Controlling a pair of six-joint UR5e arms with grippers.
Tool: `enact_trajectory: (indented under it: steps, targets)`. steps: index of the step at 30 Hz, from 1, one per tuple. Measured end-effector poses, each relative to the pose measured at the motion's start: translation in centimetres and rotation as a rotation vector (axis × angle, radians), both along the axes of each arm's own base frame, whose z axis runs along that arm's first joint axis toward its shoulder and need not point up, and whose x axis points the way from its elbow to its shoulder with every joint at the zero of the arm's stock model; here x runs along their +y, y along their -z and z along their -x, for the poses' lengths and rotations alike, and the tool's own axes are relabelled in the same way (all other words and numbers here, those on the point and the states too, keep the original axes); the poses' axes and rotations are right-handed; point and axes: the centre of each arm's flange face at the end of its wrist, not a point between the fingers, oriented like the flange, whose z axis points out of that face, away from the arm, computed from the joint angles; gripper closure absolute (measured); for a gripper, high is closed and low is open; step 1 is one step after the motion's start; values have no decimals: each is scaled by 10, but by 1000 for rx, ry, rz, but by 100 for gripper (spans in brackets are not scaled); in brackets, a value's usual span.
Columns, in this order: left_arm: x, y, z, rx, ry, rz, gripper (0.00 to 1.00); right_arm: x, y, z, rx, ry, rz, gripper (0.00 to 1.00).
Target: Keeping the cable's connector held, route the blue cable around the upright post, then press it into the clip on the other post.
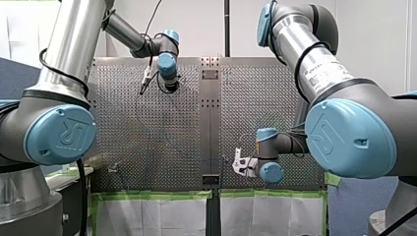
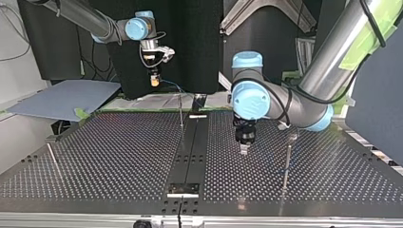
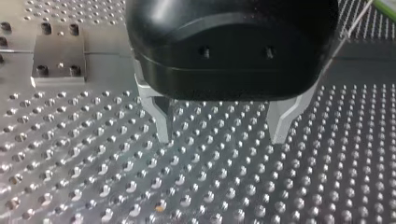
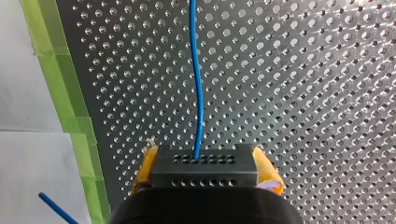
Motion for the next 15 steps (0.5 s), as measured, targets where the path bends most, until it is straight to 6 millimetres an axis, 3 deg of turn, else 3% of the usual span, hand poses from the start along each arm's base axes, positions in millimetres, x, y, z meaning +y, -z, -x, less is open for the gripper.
enact_trajectory:
  steps: [15]
  targets:
    - [21, 29, -28, 26, -33, -127, 0, -1, 0, 0, -3, -1, 3, 100]
